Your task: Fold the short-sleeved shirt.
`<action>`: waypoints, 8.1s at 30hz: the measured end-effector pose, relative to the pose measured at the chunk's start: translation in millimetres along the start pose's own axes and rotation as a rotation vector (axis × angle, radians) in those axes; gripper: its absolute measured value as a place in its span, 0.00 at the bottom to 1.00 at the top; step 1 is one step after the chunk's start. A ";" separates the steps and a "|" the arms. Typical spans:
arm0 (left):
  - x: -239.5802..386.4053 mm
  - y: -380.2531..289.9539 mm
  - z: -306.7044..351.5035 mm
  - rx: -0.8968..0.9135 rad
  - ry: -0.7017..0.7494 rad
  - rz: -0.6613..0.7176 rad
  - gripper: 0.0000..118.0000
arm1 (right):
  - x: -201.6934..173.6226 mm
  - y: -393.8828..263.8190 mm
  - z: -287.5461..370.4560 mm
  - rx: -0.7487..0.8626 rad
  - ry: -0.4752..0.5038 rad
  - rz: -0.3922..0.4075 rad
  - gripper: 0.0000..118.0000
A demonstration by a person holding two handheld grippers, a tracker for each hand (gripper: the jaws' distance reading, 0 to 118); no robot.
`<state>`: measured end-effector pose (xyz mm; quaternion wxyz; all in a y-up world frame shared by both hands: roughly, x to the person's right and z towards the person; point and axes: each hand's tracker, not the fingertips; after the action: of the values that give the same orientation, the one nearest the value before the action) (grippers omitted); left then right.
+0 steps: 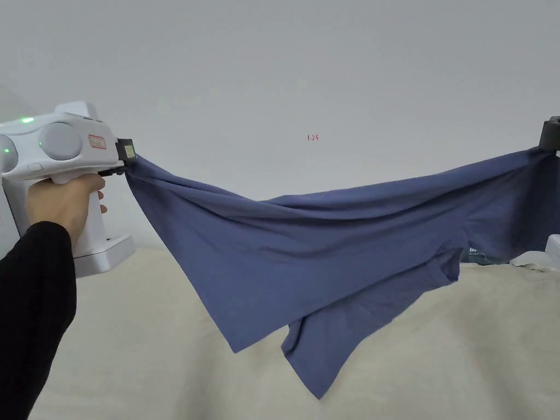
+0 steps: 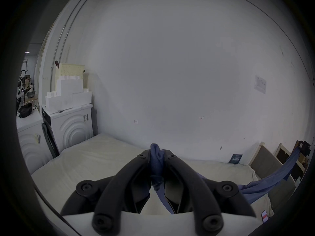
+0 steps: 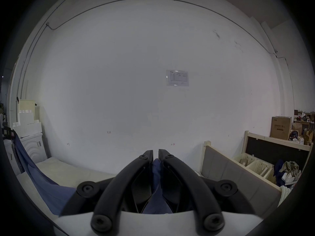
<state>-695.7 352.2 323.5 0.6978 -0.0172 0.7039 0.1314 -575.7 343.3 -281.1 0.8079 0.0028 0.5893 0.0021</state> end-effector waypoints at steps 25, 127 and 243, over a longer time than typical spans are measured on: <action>-84.2 -372.3 66.1 -0.566 0.021 -0.020 0.10 | 19.8 -305.6 198.5 -0.453 0.014 -0.079 0.05; -55.6 -327.9 288.1 -0.306 -0.068 -0.096 0.00 | -20.3 -203.5 393.1 -0.179 0.113 0.056 0.00; 30.7 -14.7 51.8 -0.126 -0.068 -0.114 0.11 | 6.9 9.6 98.9 -0.005 0.175 0.003 0.01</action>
<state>-642.8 353.8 291.3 0.7252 -0.0965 0.6680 0.1361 -479.4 352.7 -257.4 0.7534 0.0015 0.6576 0.0050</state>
